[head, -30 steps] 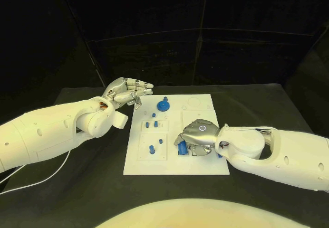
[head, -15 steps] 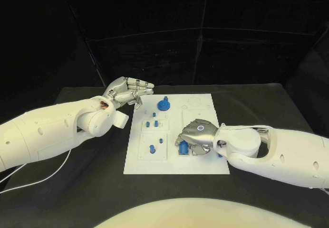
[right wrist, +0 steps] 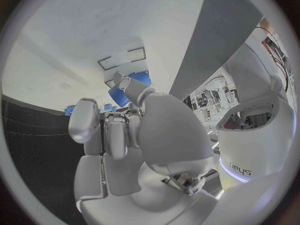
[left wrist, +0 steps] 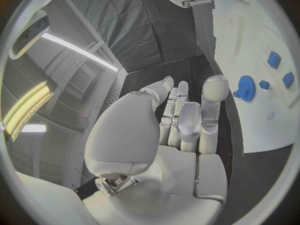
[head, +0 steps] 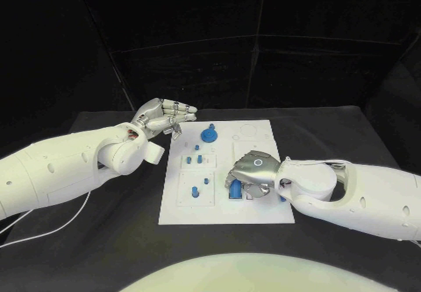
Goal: Assemble the parts on the task board
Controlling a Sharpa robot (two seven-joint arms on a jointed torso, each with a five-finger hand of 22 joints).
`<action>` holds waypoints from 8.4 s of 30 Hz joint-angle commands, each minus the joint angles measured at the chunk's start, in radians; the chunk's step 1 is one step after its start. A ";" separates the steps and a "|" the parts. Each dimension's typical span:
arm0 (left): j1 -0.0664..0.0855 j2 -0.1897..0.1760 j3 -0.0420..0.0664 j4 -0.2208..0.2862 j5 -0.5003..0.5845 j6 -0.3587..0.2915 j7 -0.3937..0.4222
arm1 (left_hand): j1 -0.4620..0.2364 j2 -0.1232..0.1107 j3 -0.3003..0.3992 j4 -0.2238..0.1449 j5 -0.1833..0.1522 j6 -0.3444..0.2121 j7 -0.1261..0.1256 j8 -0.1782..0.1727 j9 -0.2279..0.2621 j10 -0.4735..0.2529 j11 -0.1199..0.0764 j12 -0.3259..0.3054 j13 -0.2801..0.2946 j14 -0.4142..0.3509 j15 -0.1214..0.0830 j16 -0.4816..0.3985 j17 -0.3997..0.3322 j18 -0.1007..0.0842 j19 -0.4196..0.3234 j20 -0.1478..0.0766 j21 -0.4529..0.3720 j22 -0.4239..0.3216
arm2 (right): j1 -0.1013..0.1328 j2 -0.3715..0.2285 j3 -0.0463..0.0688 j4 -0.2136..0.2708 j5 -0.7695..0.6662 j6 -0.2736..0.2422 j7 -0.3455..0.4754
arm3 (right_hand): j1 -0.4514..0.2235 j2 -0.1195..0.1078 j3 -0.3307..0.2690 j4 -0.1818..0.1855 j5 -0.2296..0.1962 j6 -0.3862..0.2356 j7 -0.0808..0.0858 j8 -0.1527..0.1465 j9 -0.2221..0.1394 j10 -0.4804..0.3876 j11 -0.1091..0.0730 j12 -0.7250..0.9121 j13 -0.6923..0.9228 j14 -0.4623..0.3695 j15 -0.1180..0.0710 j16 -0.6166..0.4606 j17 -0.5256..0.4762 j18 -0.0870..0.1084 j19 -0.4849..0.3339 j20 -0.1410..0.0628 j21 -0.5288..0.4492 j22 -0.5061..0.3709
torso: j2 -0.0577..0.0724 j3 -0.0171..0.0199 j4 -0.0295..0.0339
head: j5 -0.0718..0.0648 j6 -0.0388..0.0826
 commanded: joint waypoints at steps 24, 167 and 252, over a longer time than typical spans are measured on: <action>0.001 0.002 0.001 -0.001 0.005 0.019 -0.007 | -0.003 0.010 -0.012 0.003 0.005 -0.010 0.009 -0.004 -0.003 -0.007 0.011 -0.009 0.001 -0.006 0.004 -0.005 -0.003 0.013 -0.007 0.001 -0.006 -0.002 | 0.004 -0.059 0.001 0.051 0.077 -0.111 0.097 | -0.012 0.001 -0.001 0.016 -0.012 0.082 0.057 0.004 0.002 0.023 0.014 0.004 0.170 0.098 0.012 0.007 0.237 -0.010 0.014 0.007 0.009 0.011 | 0.000 -0.0003 0.0006 | 0.000 0.001; 0.001 0.006 -0.001 -0.004 0.005 0.031 -0.017 | -0.004 0.011 -0.016 0.005 0.005 -0.017 0.011 -0.007 -0.003 -0.011 0.013 -0.011 0.001 -0.007 0.006 -0.004 -0.004 0.013 -0.008 0.002 -0.009 -0.004 | -0.006 -0.029 -0.003 -0.009 0.422 -0.080 -0.038 | -0.092 -0.054 -0.501 0.330 -0.033 -0.112 -0.002 0.644 0.327 0.038 -0.027 0.012 0.169 0.101 -0.025 0.013 0.250 -0.021 0.069 -0.018 0.023 0.063 | -0.001 0.0001 0.0015 | -0.002 -0.021; -0.001 -0.003 -0.019 0.022 0.005 0.026 -0.018 | -0.001 0.012 -0.018 0.004 0.005 -0.019 0.012 -0.008 -0.002 -0.012 0.014 -0.010 0.002 -0.007 0.007 -0.003 -0.004 0.013 -0.008 0.003 -0.011 -0.004 | -0.006 -0.367 -0.012 0.110 0.588 -0.209 -0.319 | -0.109 0.049 -0.748 0.508 0.238 -0.067 0.071 0.241 0.120 -0.021 0.035 -0.082 0.091 0.091 0.029 -0.011 0.205 -0.019 0.064 0.034 0.015 0.060 | -0.028 -0.0044 -0.0341 | -0.054 0.006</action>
